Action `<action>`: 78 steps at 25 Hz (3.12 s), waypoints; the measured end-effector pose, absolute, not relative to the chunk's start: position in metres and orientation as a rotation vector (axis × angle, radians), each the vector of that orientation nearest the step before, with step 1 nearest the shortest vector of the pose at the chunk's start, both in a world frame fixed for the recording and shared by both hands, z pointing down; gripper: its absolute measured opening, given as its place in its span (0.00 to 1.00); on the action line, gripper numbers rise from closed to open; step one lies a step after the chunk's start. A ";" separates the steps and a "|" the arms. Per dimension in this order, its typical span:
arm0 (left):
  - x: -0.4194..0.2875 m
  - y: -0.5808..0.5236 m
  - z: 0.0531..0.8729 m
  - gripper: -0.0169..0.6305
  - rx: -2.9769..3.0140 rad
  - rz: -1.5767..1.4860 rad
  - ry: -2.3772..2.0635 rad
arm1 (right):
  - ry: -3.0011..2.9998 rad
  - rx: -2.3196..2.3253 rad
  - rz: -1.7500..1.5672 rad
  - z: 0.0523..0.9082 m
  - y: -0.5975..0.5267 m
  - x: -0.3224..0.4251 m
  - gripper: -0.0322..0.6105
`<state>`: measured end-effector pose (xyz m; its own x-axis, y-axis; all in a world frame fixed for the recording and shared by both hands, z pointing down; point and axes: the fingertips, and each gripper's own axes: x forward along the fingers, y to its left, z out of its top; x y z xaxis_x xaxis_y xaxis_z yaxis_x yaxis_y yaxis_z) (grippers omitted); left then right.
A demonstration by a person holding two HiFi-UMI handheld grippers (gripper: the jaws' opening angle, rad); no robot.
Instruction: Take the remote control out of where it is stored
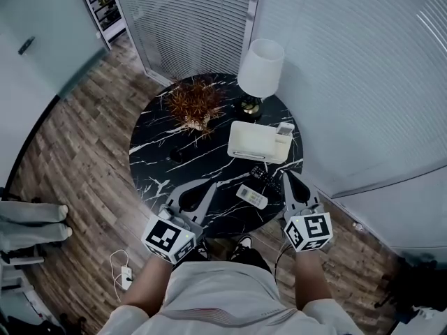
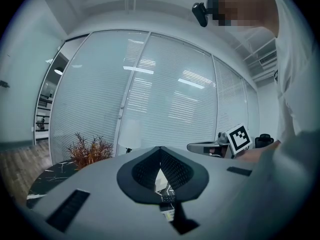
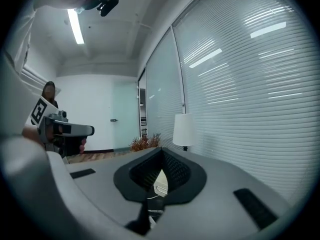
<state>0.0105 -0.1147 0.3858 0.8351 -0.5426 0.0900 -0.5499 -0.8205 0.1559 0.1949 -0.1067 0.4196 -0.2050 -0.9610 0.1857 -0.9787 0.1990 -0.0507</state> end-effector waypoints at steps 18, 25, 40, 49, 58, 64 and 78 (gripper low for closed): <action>0.006 -0.122 0.404 0.04 2.790 0.104 -0.894 | -1.986 2.138 0.376 0.480 -0.192 0.273 0.36; 0.004 -0.132 0.417 0.04 2.750 0.164 -0.927 | -1.850 2.240 0.482 0.525 -0.240 0.304 0.45; 0.007 -0.159 0.439 0.04 2.685 0.240 -0.963 | -1.732 2.274 0.640 0.601 -0.293 0.325 0.48; 0.005 -0.163 0.441 0.04 2.681 0.229 -0.941 | -1.720 2.295 0.568 0.608 -0.299 0.326 0.48; 0.001 -0.164 0.444 0.04 2.667 0.222 -0.947 | -1.755 2.317 0.515 0.587 -0.299 0.328 0.45; 0.001 -0.164 0.442 0.04 2.670 0.207 -0.943 | -1.809 2.324 0.435 0.553 -0.297 0.327 0.45; -0.008 -0.158 0.429 0.04 2.674 0.107 -0.936 | -2.041 2.184 0.150 0.444 -0.261 0.283 0.45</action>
